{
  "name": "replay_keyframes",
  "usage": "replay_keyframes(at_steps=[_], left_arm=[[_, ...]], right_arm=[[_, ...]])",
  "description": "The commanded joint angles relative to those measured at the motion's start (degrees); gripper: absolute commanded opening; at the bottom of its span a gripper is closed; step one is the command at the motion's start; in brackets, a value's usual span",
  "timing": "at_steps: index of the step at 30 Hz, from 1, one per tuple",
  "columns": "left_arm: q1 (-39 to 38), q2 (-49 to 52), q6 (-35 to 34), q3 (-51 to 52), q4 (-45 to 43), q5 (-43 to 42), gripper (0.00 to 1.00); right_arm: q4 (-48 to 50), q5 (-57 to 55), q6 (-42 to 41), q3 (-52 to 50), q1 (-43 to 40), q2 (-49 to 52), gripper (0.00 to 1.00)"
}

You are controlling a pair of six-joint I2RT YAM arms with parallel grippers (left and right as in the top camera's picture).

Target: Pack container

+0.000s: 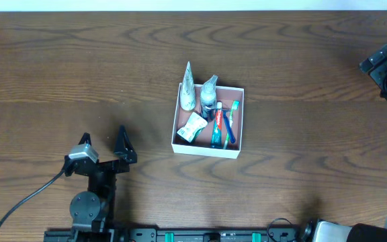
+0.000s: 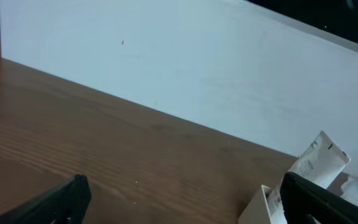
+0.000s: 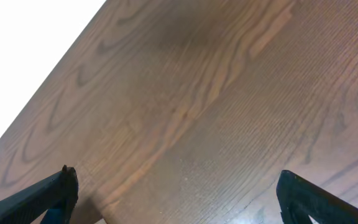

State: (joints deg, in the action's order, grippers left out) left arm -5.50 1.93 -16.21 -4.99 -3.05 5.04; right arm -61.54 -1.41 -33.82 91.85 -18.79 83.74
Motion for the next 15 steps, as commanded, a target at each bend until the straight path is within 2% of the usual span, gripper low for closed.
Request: replay_keyframes(at_steps=[1,6,12,15], left_arm=[[1.8,-1.8,0.8,1.5,-1.0,-1.0,0.98],[4.3,-1.8,1.4,3.0,-0.4,-1.0,0.98],[5.5,-1.8,1.6,4.8,7.5,-1.2,0.98],[5.5,-1.8,2.2,4.8,7.0,-1.6,0.98]], right_arm=[[0.0,-0.1,0.9,0.3,-0.3,-0.1,0.99],[0.0,0.0,0.9,0.3,-0.3,-0.1,0.99],[0.0,0.0,0.9,0.3,-0.3,-0.1,0.99],[0.0,0.0,0.9,0.3,-0.3,-0.1,0.99]])
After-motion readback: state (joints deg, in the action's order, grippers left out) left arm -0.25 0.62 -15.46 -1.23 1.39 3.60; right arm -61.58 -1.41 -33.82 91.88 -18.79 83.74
